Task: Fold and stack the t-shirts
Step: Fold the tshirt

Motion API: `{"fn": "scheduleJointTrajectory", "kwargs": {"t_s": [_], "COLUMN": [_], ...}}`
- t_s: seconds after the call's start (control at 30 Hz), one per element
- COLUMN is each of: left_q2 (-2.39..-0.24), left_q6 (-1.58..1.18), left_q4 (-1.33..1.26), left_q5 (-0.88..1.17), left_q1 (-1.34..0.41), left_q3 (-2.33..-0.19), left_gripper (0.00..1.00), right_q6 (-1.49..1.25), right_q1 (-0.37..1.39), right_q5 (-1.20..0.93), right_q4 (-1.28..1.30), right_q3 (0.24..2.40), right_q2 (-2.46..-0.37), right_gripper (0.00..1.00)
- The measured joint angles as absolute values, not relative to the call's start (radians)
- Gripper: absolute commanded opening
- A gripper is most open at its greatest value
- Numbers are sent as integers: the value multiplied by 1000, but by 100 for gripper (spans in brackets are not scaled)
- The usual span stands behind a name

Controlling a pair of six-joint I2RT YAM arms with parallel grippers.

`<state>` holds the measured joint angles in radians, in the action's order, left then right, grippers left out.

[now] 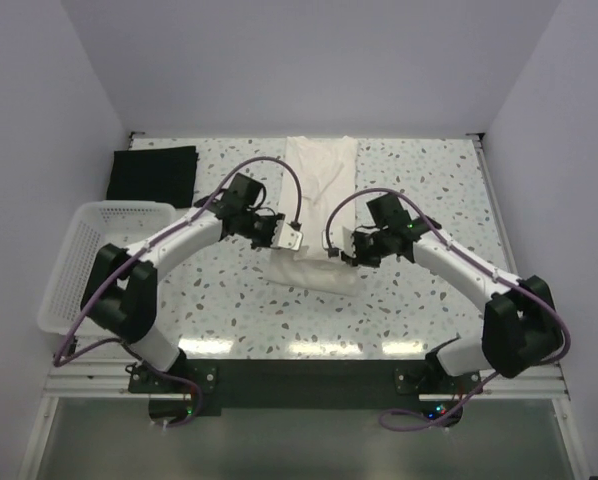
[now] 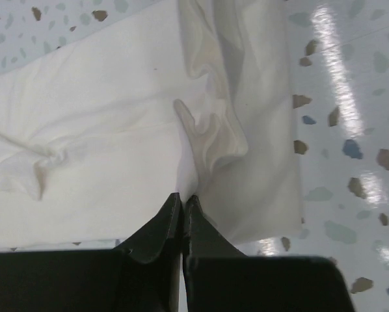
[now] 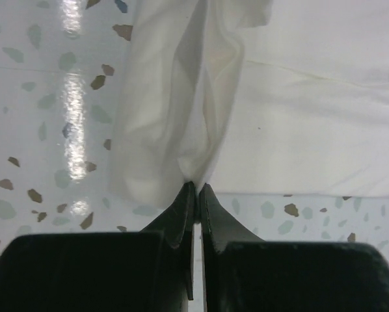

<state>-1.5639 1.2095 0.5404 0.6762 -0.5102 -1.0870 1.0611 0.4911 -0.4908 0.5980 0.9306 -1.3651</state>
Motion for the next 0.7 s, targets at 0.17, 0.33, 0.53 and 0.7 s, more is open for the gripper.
{"fn": "scheduleJointTrajectory", "kwargs": {"t_s": [0.17,0.33,0.53,0.7], "left_q2": [-1759,-1930,-2103,-2181], "left_q6": [1262,1299,1330,1356], "left_q4": [560,595,652,681], "left_q5": [689,704,714,716], "left_q1": [-443,-405,-352,-324], "left_q3": [-1295,-1487,-1694,-1799], "left_gripper": [0,0,0,0], "right_q6": [1124,1163,1172,1171], "right_q1": [424,371,345,337], "right_q5": [-519,-527,-538,-541], "right_q4": [590,588,587,585], "right_q3": [1072,1231,1374,1439], "right_q2": [-1536,-1698,-1840,-1916], "right_gripper": [0,0,0,0]}}
